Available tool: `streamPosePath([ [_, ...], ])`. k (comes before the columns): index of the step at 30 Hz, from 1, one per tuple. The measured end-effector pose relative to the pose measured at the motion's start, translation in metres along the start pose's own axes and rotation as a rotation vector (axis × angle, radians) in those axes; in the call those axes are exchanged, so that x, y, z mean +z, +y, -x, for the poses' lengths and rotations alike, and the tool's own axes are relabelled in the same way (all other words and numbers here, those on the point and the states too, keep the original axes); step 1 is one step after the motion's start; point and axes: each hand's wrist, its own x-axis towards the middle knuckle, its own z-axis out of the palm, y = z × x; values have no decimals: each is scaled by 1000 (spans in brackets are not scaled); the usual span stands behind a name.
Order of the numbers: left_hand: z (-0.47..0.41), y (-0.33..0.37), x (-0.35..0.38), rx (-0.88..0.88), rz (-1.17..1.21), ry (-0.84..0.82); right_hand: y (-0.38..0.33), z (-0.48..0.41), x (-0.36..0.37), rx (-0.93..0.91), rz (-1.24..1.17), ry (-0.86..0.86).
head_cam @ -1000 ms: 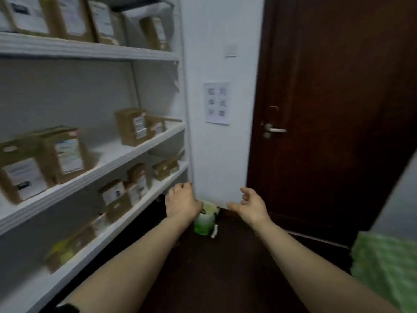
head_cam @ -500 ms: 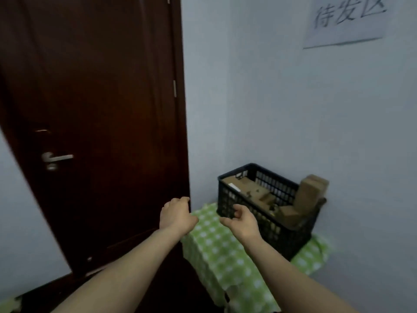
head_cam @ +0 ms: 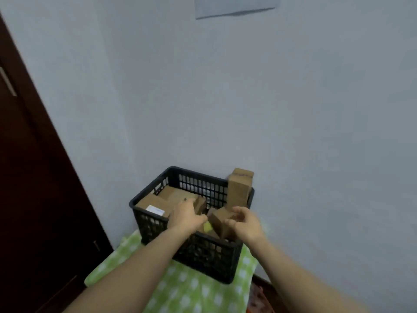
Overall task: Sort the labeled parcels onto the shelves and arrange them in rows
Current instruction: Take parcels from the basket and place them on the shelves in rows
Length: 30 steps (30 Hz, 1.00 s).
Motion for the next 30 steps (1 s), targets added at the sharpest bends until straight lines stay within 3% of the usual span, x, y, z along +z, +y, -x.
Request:
streamPosePath([
  [3, -42, 27, 35, 50, -2, -86, 19, -41, -31, 59, -38, 95],
  [6, -86, 59, 66, 51, -35, -62, 34, -88, -58, 86, -88, 120],
  [14, -192, 131, 135, -82, 16, 50, 78, -199, -110, 158, -89, 31],
  [22, -246, 132, 167, -221, -32, 38, 106, -258, -116, 209, -85, -50],
  [25, -249, 109, 143, -279, 170, 78, 102, -263, -111, 233, -125, -49],
  [30, -205, 52, 67, -352, 755, 96, 62, -261, -78, 266, -299, -73],
])
